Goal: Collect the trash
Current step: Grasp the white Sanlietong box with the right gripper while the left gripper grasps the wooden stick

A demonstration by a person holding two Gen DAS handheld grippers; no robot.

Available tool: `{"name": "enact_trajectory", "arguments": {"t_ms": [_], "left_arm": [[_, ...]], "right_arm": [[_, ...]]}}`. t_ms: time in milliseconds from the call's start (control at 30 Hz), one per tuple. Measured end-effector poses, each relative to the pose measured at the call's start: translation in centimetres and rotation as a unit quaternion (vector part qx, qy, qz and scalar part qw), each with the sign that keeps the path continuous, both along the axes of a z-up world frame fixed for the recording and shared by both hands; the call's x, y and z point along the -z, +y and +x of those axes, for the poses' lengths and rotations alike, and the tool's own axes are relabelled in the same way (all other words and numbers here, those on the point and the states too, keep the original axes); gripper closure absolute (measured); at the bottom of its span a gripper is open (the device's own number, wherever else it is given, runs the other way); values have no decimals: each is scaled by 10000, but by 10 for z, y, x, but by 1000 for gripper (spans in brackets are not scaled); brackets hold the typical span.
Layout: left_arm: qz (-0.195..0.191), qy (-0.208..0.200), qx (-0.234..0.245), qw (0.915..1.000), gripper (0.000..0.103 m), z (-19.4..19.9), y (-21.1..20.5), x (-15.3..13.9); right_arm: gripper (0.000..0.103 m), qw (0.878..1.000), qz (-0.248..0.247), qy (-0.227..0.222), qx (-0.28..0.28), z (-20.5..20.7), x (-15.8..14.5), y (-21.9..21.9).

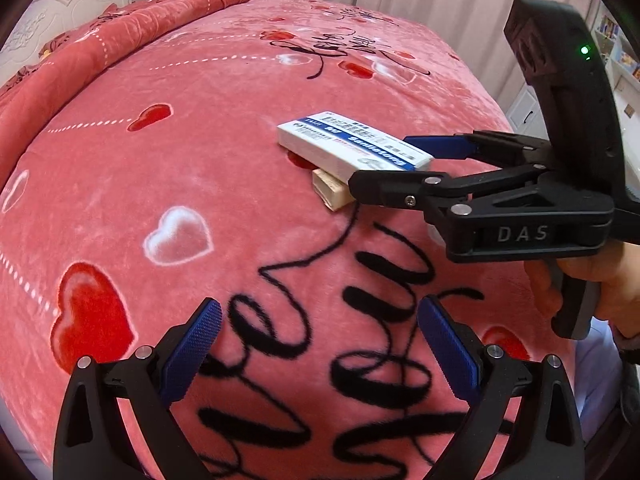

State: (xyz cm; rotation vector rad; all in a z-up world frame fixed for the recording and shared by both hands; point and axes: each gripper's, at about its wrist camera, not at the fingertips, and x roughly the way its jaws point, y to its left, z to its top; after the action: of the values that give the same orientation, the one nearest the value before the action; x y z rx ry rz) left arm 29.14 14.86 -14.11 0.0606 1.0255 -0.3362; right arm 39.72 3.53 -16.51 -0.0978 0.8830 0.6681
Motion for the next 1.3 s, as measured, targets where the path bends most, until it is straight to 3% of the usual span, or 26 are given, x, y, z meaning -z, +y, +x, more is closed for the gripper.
{"name": "enact_trajectory", "arguments": {"t_ms": [267, 500, 667, 800, 1033, 1100, 1167, 1300], "left_arm": [[-43, 46, 61, 10000, 6, 9, 0, 9], [-24, 34, 239, 9997, 6, 15, -8, 6], [95, -68, 706, 9974, 6, 28, -21, -1], [-69, -210, 1192, 9926, 6, 45, -29, -7], [-53, -248, 1813, 9831, 7, 82, -44, 2], [-81, -279, 2085, 9776, 21, 87, -49, 5], [-45, -207, 2338, 9721, 28, 91, -53, 11], [70, -54, 2432, 9699, 38, 102, -58, 23]], "right_arm": [[43, 9995, -272, -164, 60, 8, 5, 3], [44, 9996, -156, -238, -88, 4, -2, -8], [43, 9994, -53, -338, -79, -9, -21, -33], [43, 9993, 9, -360, 36, -17, -32, -59], [43, 9990, 201, -340, 221, -32, -37, -93], [43, 9990, 226, -323, 225, -33, -36, -97], [43, 9989, 233, -339, 227, -33, -35, -98], [43, 9988, 254, -368, 212, -32, -33, -96]]}}
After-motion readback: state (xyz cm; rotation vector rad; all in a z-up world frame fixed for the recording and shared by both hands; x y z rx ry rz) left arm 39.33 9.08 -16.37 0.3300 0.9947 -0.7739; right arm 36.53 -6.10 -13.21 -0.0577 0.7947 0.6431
